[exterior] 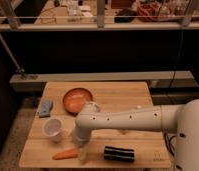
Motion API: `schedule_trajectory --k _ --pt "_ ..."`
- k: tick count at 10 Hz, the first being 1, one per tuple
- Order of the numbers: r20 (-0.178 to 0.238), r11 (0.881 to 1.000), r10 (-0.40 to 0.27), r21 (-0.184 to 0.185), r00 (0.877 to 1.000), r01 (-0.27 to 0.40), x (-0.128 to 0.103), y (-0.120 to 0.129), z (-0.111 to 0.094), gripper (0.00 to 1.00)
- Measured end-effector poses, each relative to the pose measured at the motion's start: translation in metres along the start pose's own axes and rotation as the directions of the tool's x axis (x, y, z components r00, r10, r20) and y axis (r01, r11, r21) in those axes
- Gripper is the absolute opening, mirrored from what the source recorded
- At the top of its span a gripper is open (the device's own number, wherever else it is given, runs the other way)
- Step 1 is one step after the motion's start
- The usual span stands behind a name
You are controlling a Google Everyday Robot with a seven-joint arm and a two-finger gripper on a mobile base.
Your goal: Place the pepper in the ceramic cup
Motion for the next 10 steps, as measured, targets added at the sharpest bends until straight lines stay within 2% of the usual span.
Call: schedule_trajectory --k 2,4,5,10 --pt "0.021 0.999 0.031 0.035 0.999 -0.031 0.003 0.002 0.001 0.80" --pt "0.070 0.996 0.041 0.077 0.997 -0.047 0.004 0.002 0.005 0.80" --pt "0.089 0.995 0.039 0.086 0.995 -0.047 0.005 0.001 0.007 0.80" --pt "0.132 0.997 0.019 0.077 0.991 -0.029 0.001 -0.002 0.019 0.78"
